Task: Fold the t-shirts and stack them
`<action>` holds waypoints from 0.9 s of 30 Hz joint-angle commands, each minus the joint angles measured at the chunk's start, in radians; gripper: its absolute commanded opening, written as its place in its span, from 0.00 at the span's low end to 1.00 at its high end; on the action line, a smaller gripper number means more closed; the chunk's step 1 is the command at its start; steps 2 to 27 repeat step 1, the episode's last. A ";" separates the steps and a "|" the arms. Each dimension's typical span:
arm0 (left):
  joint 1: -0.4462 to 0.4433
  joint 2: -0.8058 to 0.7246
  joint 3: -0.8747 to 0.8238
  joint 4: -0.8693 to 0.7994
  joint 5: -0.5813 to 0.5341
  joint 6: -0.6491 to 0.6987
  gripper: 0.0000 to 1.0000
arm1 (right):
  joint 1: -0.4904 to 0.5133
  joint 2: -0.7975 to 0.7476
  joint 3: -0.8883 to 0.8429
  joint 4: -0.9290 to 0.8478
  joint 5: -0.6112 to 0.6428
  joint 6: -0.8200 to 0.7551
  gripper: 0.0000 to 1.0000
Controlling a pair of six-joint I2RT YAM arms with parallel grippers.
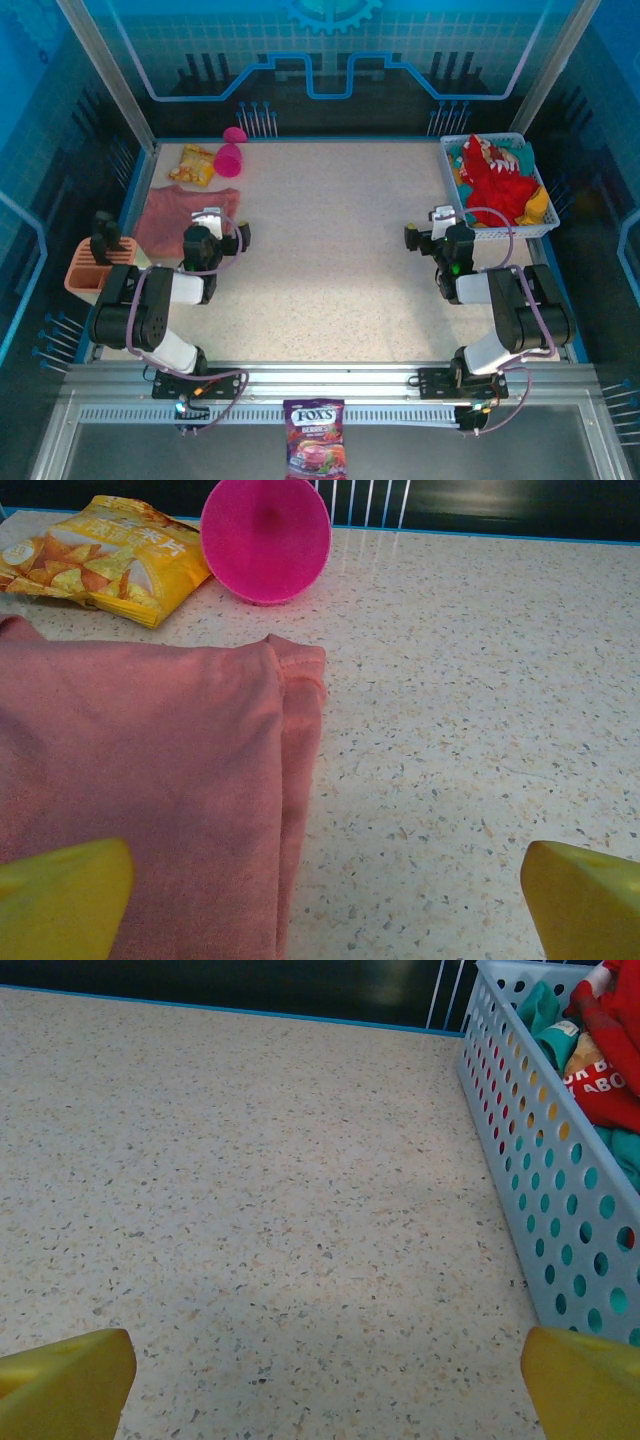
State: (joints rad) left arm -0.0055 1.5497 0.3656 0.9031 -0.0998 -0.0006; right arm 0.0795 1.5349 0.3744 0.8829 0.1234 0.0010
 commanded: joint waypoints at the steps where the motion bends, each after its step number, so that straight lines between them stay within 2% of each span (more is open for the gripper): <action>1: 0.001 0.003 0.015 0.020 0.000 -0.009 0.99 | 0.009 0.005 0.016 0.025 0.013 -0.020 1.00; 27: 0.001 0.003 0.015 0.020 0.000 -0.009 0.99 | 0.009 0.005 0.016 0.025 0.013 -0.020 1.00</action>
